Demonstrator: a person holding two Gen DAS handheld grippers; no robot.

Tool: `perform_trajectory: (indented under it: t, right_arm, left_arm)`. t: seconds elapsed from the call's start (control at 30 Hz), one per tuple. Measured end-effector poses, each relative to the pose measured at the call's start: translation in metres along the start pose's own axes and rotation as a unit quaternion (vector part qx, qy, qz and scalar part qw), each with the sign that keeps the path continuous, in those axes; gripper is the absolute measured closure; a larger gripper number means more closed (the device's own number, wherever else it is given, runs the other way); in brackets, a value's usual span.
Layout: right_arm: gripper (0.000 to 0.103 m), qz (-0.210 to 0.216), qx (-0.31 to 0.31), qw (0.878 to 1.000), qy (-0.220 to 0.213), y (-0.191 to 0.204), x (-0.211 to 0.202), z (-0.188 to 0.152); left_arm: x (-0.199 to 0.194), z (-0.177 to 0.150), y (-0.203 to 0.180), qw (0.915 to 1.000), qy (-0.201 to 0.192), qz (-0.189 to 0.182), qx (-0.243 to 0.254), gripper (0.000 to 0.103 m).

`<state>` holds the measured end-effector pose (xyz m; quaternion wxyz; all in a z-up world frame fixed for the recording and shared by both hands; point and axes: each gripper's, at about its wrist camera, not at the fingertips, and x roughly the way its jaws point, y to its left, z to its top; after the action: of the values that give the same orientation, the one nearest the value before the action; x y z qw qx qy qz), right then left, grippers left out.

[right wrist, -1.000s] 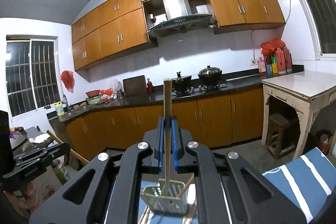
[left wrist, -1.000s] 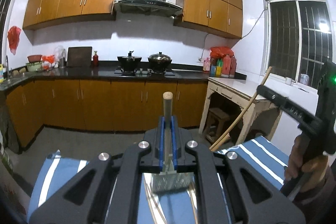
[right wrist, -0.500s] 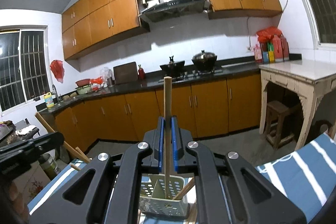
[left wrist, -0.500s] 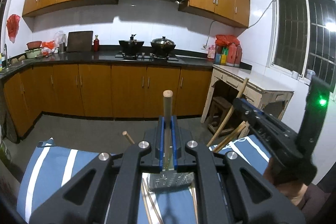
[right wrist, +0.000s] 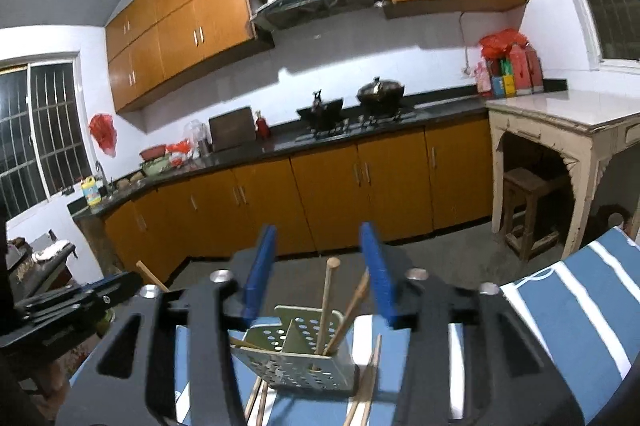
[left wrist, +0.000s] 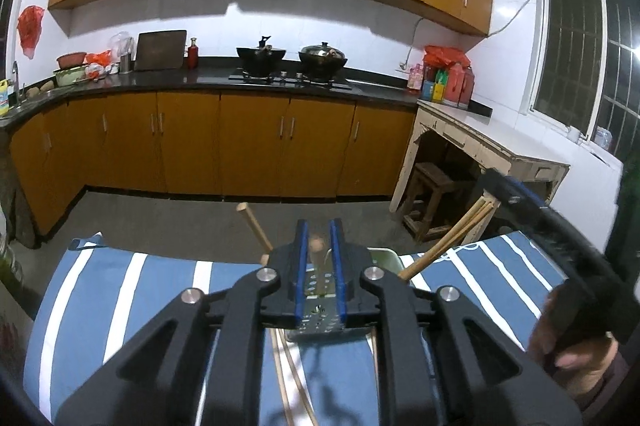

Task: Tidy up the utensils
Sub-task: 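Open both tools to release the chopsticks and pull back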

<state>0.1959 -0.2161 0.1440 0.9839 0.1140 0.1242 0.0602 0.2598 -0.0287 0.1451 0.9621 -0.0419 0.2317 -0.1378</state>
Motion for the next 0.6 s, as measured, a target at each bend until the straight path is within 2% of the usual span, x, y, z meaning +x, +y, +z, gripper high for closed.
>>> perform_trajectory:
  t: [0.07,0.13,0.3,0.43,0.6]
  right_arm:
    - [0.056,-0.003,0.002,1.000,-0.002,-0.004,-0.014,0.003]
    - [0.056,-0.007,0.003,1.000,0.001,-0.007,-0.026,0.003]
    - [0.056,-0.012,0.003,0.999,0.029,-0.022,-0.056,-0.022]
    - [0.056,-0.031,-0.012,0.995,0.093,-0.031,-0.052,-0.071]
    - [0.057,-0.036,0.011,0.981,0.192,-0.040,-0.020,-0.136]
  left_arm:
    - [-0.009,0.000,0.001,1.0000,-0.008,0.002,-0.002,0.083]
    - [-0.020,-0.001,0.002,0.9998,-0.017,0.003,-0.003,0.075]
    - [-0.058,-0.016,0.009,0.9992,-0.038,0.012,-0.006,0.068]
    - [-0.074,-0.050,0.017,0.9990,-0.030,0.032,-0.005,0.061]
    - [-0.060,-0.111,0.033,0.9973,0.017,0.071,-0.001,0.059]
